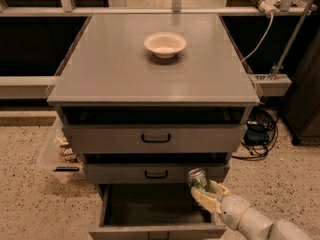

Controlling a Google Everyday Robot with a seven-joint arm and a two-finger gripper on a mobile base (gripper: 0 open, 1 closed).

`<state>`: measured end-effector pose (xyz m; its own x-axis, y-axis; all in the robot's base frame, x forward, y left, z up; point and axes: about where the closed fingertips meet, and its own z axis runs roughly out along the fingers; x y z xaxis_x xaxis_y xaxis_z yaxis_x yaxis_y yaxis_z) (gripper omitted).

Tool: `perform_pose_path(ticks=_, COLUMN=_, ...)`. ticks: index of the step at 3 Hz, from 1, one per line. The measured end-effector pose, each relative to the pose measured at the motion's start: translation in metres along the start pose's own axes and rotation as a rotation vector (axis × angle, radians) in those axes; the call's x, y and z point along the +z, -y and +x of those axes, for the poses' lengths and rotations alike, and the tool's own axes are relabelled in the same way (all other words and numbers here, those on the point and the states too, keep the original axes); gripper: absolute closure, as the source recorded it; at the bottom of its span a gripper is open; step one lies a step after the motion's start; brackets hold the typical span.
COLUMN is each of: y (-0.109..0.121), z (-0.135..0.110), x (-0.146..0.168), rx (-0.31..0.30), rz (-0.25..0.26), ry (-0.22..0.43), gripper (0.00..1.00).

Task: Place green can into bottom drawer

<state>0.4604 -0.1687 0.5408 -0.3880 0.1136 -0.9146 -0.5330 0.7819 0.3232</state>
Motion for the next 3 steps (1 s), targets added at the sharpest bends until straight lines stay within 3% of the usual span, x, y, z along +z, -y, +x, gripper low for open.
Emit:
perform_pose_path(ticks=1, y=0.001, z=0.003, x=0.0, rx=0.005, rz=0.002, ry=-0.002, gripper=1.0)
perform_pose_path(ticks=2, y=0.011, z=0.013, x=0.002, rx=0.05, rz=0.025, ry=-0.006, gripper=1.0)
perform_pose_path(ticks=3, y=0.039, z=0.056, x=0.015, rx=0.197, rz=0.033, ry=-0.022, gripper=1.0)
